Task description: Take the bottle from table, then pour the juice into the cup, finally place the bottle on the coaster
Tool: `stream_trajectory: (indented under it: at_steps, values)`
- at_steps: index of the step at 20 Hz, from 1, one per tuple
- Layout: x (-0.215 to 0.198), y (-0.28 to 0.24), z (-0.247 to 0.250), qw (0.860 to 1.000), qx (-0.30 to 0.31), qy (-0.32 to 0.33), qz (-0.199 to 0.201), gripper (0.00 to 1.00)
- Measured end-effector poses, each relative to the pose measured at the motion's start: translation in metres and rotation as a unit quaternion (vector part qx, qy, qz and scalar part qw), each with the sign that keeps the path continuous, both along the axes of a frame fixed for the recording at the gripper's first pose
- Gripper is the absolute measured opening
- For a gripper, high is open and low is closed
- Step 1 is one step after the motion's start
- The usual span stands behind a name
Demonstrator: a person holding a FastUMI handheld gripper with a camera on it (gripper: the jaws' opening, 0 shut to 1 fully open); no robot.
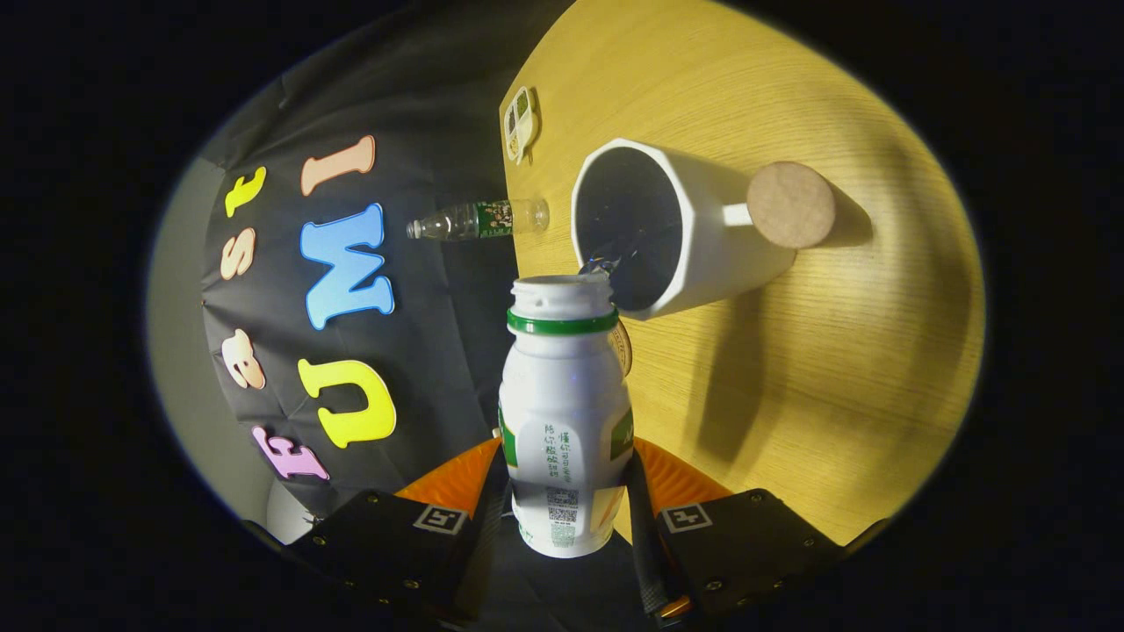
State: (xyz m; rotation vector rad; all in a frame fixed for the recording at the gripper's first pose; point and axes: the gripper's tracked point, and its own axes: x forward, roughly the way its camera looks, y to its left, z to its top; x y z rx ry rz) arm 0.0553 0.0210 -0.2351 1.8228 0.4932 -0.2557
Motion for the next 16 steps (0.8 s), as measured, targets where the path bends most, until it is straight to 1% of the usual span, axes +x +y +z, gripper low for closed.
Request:
stream_trajectory:
  at_steps: [16]
  values:
    - [-0.001, 0.0015, 0.0072, 0.999, 0.033, 0.008, 0.001, 0.66]
